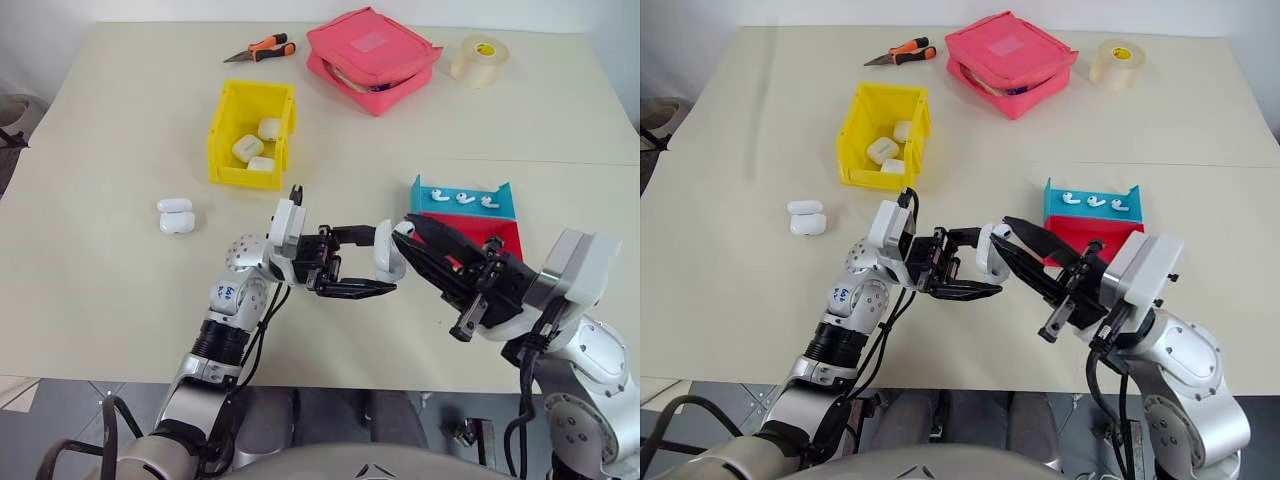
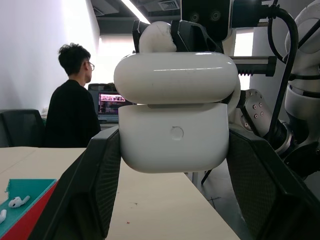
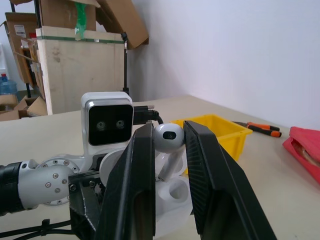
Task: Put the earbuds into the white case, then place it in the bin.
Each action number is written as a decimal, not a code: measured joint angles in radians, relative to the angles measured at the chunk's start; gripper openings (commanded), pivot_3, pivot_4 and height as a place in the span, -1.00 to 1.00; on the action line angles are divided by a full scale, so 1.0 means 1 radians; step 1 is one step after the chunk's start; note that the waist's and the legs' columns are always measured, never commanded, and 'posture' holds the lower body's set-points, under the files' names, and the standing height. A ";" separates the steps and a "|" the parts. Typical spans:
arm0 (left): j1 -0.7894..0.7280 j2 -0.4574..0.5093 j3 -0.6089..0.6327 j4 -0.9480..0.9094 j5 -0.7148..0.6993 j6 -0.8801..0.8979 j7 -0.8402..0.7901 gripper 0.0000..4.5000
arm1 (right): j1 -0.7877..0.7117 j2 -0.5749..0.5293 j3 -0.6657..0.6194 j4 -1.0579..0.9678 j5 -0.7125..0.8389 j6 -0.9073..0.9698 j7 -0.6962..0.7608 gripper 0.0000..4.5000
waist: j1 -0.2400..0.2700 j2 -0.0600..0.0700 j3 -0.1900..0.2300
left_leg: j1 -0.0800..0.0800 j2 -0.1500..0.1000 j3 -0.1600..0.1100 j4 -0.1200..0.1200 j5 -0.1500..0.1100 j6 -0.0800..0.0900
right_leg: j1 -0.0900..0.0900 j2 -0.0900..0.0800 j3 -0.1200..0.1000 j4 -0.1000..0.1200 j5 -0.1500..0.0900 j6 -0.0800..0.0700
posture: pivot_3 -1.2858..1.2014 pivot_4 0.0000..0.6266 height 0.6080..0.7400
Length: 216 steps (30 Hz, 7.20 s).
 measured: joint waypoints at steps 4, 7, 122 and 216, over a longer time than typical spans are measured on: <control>0.000 0.000 0.000 -0.004 0.000 0.006 0.007 0.24 | -0.003 0.001 0.022 0.048 -0.022 -0.046 0.000 -0.79 | -0.001 0.000 0.000 | 0.000 0.000 0.000 0.000 0.000 0.000 | 0.000 0.000 0.000 0.000 0.000 0.000 | 0.03 -0.52 1.00; 0.000 0.001 0.002 -0.006 0.000 0.006 0.015 0.24 | -0.008 0.003 0.038 0.083 -0.036 -0.080 0.003 -0.79 | 0.000 0.000 0.000 | 0.000 0.000 0.000 0.000 0.000 0.000 | 0.000 0.000 0.000 0.000 0.000 0.000 | 0.03 -0.52 1.00; 0.163 0.010 -0.019 -0.124 0.053 -0.146 0.172 0.24 | -0.661 -0.719 0.382 1.146 -0.675 -0.154 0.748 -0.05 | 0.002 0.001 0.000 | -0.003 0.000 0.001 -0.001 0.000 0.001 | 0.000 -0.003 -0.003 -0.008 0.001 0.003 | 0.03 -0.52 1.00; -0.010 0.002 0.052 -0.014 0.023 0.049 0.047 0.24 | -0.141 -0.028 0.057 0.278 0.296 0.069 0.021 -0.77 | -0.001 0.002 0.000 | -0.003 -0.001 -0.001 0.000 0.000 0.001 | 0.000 -0.002 -0.002 -0.003 0.001 0.003 | 0.03 -0.52 1.00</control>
